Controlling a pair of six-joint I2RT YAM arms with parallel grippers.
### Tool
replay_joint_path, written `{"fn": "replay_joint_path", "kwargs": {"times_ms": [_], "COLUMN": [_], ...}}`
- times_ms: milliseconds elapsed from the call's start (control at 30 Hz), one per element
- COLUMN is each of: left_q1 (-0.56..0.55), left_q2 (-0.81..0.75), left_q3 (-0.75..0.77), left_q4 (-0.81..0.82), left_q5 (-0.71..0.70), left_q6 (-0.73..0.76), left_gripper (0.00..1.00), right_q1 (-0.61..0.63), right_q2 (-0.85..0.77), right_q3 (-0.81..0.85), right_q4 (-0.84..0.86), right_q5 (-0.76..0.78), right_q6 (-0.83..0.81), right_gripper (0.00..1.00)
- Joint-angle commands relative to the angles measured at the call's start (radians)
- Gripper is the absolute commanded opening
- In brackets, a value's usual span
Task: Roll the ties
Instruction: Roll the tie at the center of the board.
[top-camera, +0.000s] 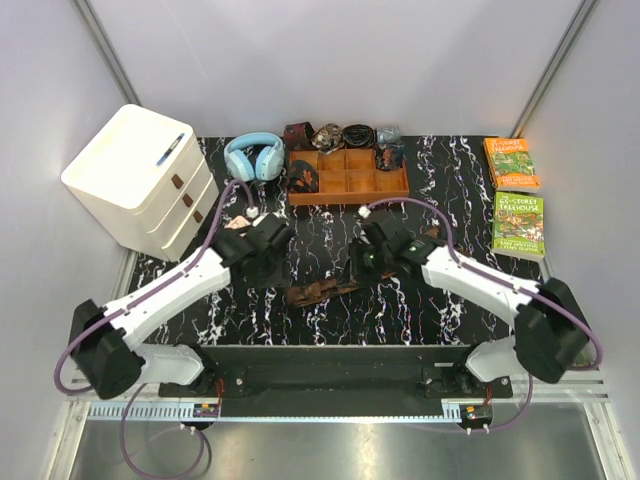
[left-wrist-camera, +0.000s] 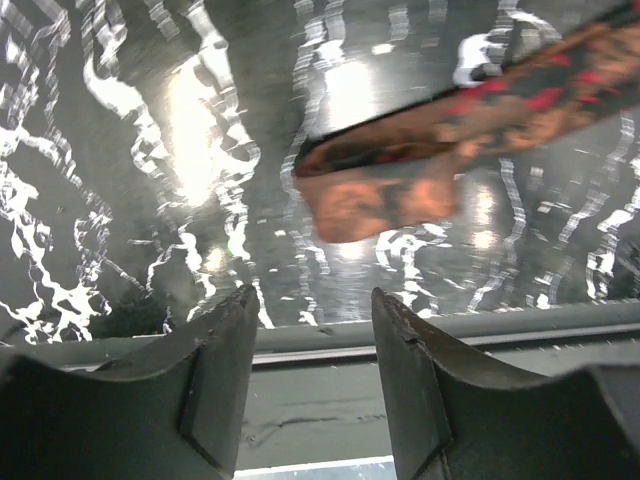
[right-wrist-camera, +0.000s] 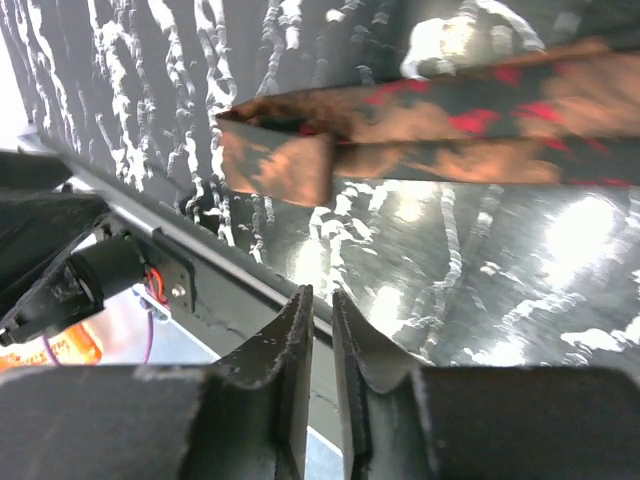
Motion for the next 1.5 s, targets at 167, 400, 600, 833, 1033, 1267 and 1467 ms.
{"fn": "replay_joint_path", "kwargs": {"times_ms": [167,400,600,833,1033,1267,1467], "left_q1": [0.101,0.123,0.113,-0.092,-0.238,-0.252,-0.250], "left_q2": [-0.133,-0.185,-0.269,-0.270,-0.090,0.069,0.165], "left_q3": [-0.247,-0.341,-0.373,-0.423,-0.410,-0.382,-0.344], "left_q4": [0.280,0.437,0.439,0.435,0.536,0.607,0.617], "left_q5": [0.115,0.167,0.181,0.118,0.063,0.043,0.006], "left_q6": [0.002,-0.021,-0.046,-0.221,-0.391,-0.446,-0.454], "left_gripper": [0.53,0.53,0.35,0.29,0.15,0.11,0.08], "right_q1": [0.081,0.095,0.060,-0.008,-0.008,-0.006,0.001], "right_q2": [0.231,0.362,0.421,0.628,0.784,0.883,0.920], "right_q3": [0.241,0.319,0.468,0.732,0.931,0.975,0.964], "right_q4": [0.065,0.072,-0.044,-0.302,-0.463,-0.492,-0.491], "right_q5": [-0.092,-0.138,-0.046,0.096,0.147,0.107,0.086], "right_q6": [-0.034,-0.045,-0.107,-0.210,-0.287,-0.324,-0.347], "right_gripper": [0.18,0.16,0.16,0.15,0.15,0.14,0.13]}}
